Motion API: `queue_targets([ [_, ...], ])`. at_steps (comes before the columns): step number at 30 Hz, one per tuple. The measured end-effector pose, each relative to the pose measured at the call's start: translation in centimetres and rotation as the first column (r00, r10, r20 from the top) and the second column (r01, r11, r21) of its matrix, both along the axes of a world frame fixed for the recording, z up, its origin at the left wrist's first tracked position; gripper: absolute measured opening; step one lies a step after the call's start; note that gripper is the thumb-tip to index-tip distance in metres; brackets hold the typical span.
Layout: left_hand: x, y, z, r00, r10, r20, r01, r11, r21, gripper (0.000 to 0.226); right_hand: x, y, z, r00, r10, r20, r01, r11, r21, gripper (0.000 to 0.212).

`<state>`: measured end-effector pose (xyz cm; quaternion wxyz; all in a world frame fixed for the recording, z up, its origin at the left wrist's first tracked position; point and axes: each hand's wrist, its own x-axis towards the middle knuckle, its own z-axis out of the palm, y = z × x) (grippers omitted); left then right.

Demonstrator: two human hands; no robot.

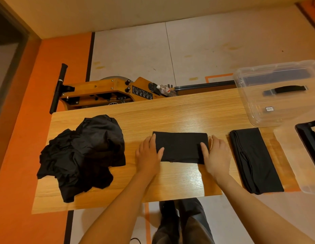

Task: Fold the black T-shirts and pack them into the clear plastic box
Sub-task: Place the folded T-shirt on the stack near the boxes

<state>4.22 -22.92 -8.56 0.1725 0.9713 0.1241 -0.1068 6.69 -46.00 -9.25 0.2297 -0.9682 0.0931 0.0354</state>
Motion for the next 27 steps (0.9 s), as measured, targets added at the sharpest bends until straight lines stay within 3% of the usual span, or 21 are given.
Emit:
queue_targets([
  [4,1.1,-1.1,0.4,0.96,0.281,0.005,-0.276,0.946,-0.172,0.059,1.4,0.8,0.3,0.974,-0.189,-0.128,0.214,0.949,0.232,0.042],
  [9,2.2,-1.8,-0.1,0.877,0.461,-0.135,-0.479,0.818,-0.319,0.04,1.9,1.2,0.5,0.933,-0.249,-0.261,0.32,0.904,0.283,0.046],
  [14,2.5,-1.8,-0.8,0.876,0.459,-0.149,-0.481,0.808,-0.34,0.021,1.4,1.4,-0.7,0.971,-0.173,-0.166,0.214,0.939,0.27,0.016],
  [17,2.0,-1.8,-0.5,0.894,0.44,-0.089,-0.441,0.823,-0.358,0.019,0.9,1.4,-0.3,0.978,-0.169,-0.124,0.2,0.929,0.312,0.015],
  [21,1.5,-2.1,0.3,0.892,0.446,-0.074,-0.427,0.775,-0.465,0.013,0.3,1.4,0.7,0.983,-0.15,-0.102,0.179,0.897,0.405,0.021],
  [27,1.1,-2.4,1.3,0.89,0.457,-0.009,-0.392,0.754,-0.527,0.029,-0.4,0.9,1.7,0.99,-0.125,-0.057,0.137,0.848,0.513,0.032],
])
